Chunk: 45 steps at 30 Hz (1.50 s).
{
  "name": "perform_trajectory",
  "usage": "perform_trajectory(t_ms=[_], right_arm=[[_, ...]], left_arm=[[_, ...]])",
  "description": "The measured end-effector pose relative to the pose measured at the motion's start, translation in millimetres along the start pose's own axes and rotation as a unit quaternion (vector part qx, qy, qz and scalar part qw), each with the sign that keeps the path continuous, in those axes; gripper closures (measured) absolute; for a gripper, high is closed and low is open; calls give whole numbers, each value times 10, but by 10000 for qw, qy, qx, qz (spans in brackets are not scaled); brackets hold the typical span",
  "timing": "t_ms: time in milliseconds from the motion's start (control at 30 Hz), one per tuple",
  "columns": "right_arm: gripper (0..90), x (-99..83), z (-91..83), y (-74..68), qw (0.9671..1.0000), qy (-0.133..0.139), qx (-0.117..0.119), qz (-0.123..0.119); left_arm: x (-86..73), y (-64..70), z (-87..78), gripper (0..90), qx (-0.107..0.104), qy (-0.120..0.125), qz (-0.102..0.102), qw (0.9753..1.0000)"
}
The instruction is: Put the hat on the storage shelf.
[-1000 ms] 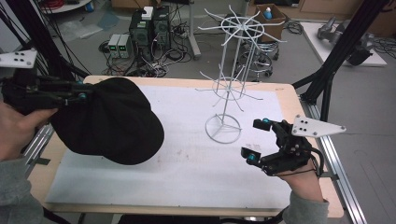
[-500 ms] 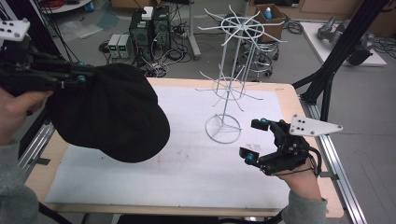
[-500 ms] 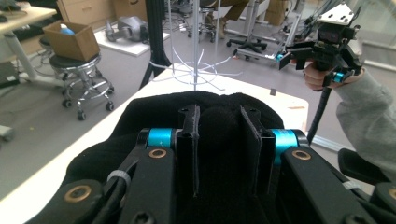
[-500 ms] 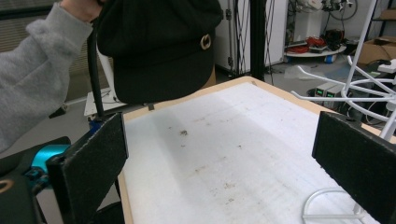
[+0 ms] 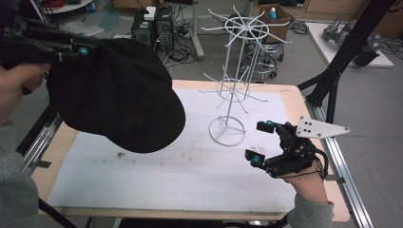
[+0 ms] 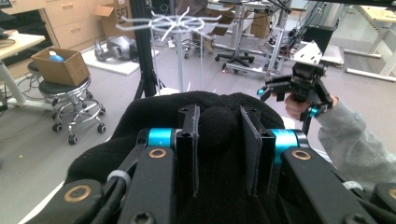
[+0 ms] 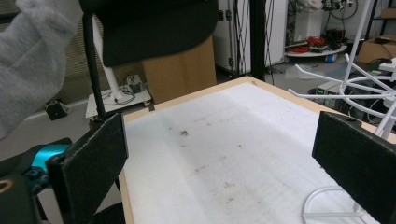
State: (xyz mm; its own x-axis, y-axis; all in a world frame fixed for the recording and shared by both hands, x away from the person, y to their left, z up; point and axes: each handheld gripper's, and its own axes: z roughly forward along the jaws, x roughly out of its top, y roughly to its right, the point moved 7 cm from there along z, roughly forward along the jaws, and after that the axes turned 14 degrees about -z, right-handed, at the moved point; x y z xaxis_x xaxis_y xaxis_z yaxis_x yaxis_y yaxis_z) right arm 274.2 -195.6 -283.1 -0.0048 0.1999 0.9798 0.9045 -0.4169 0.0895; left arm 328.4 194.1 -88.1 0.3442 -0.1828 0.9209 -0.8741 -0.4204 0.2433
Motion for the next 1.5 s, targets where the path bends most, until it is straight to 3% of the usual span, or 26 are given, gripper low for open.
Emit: perform_trajectory(t_ms=[233, 467, 833, 967, 1233, 1500], right_arm=[[25, -1, -16, 2, 10000, 20, 8, 24], [25, -6, 0, -4, 10000, 2, 29, 26], [25, -62, 44, 42, 9999, -107, 58, 72], [25, -53, -34, 61, 9999, 2, 59, 92], [25, -58, -176, 105, 9997, 126, -91, 162], [25, -82, -223, 129, 9996, 141, -164, 189]], left_arm=[[265, 178, 106, 702, -69, -48, 203, 9998], [546, 309, 186, 702, -360, 108, 239, 9990], [795, 353, 336, 702, -509, 20, 291, 9983], [957, 354, 393, 701, -536, 68, 263, 9982], [1132, 408, 495, 701, -668, 94, 289, 9973], [1291, 499, 716, 701, -718, 40, 353, 9968]])
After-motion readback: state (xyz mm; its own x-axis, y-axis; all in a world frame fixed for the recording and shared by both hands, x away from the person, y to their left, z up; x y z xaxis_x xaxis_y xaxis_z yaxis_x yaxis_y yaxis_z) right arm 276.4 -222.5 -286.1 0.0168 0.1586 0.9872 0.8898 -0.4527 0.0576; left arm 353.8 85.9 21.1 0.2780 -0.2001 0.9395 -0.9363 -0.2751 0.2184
